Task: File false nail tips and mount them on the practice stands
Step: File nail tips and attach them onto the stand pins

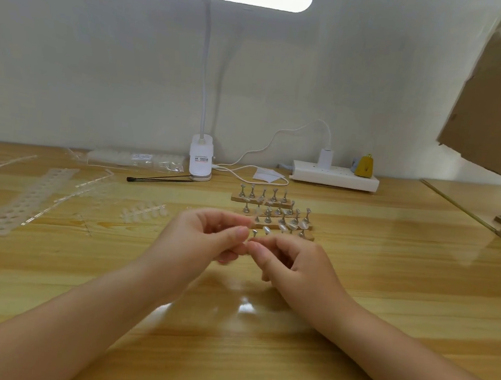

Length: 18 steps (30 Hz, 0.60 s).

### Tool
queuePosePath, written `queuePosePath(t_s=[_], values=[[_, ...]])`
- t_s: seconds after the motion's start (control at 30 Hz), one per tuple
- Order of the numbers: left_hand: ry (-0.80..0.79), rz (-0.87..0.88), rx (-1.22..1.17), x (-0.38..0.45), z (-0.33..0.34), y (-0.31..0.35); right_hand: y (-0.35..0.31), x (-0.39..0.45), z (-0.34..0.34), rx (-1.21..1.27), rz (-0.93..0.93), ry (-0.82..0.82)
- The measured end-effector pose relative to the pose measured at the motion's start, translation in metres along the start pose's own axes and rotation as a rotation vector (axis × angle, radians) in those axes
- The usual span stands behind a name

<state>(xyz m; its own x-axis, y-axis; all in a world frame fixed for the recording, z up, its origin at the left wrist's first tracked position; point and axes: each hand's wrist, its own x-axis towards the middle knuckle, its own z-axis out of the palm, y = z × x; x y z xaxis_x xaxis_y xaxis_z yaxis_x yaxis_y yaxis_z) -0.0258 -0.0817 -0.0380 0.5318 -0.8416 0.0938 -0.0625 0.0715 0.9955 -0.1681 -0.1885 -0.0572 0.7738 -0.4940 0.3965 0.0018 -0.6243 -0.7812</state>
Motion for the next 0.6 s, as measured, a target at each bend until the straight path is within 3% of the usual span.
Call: queuePosePath(t_s=[0.37, 0.6], values=[[0.082, 0.156, 0.082, -0.008, 0.012, -0.009, 0.002, 0.003, 0.000, 0.216, 0.150, 0.042], [0.115, 0.334, 0.324, -0.012, 0.012, -0.015, 0.003, 0.001, 0.002, 0.134, 0.099, 0.088]])
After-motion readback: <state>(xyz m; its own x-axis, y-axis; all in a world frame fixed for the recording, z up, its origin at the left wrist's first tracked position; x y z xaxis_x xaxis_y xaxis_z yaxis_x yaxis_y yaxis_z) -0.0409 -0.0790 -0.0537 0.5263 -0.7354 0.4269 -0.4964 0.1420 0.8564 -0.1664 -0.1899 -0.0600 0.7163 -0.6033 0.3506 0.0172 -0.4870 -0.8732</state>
